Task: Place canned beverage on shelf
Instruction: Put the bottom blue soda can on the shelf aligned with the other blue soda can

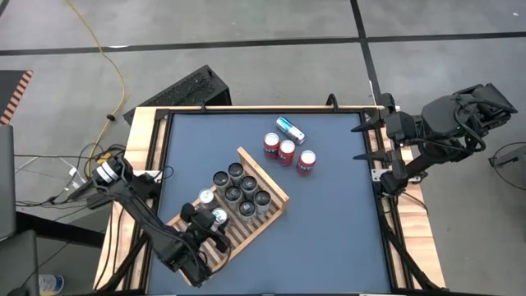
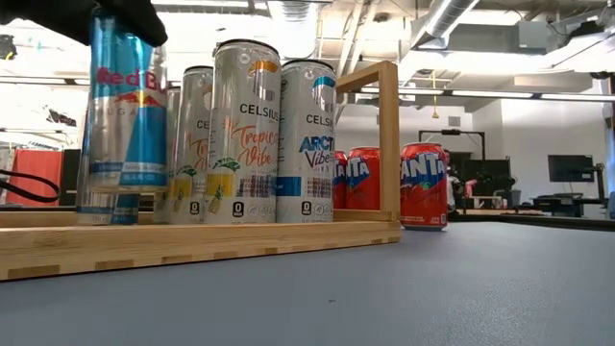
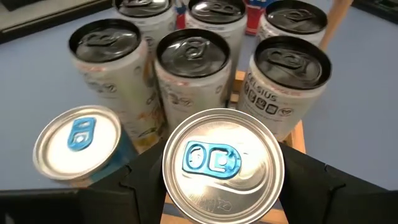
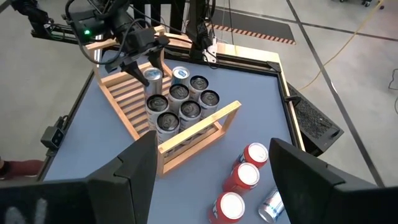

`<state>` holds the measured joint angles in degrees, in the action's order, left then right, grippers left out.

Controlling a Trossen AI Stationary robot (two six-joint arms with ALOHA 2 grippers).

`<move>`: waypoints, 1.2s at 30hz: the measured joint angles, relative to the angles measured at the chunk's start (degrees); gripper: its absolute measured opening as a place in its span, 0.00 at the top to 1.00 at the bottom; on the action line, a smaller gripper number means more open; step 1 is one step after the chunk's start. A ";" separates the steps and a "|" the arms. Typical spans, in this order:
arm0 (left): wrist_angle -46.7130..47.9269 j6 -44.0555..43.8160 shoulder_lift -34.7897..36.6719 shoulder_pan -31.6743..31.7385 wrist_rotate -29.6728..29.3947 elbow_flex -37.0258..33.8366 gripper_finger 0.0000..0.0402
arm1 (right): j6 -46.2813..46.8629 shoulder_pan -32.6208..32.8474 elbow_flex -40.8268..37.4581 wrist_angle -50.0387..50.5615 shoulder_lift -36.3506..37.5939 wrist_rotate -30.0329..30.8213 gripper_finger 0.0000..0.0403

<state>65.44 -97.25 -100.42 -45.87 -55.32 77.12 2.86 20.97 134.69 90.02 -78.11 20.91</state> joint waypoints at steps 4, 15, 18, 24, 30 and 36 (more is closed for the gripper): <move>3.50 -4.86 0.01 -0.64 0.01 0.00 0.43 | -0.31 0.00 0.00 0.00 0.00 0.00 0.33; 4.73 -5.11 0.07 0.00 1.78 -0.50 0.43 | -0.29 0.00 0.00 0.00 0.00 0.00 0.33; 4.73 -4.90 0.07 0.11 1.87 -0.50 0.43 | -0.29 0.00 0.02 0.00 0.00 0.00 0.33; 4.23 -4.43 0.07 1.88 5.16 -0.50 0.43 | -0.29 0.00 0.02 0.00 0.00 0.00 0.33; 4.07 -4.75 0.07 3.00 5.13 -0.50 0.43 | -0.29 0.00 0.02 -0.01 0.00 0.00 0.33; 4.09 -6.44 0.06 2.74 2.43 -0.50 0.43 | -0.29 0.00 0.02 0.00 0.00 0.00 0.33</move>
<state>69.53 -103.69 -100.36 -43.13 -52.89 76.62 2.57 20.97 134.72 90.02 -78.11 20.91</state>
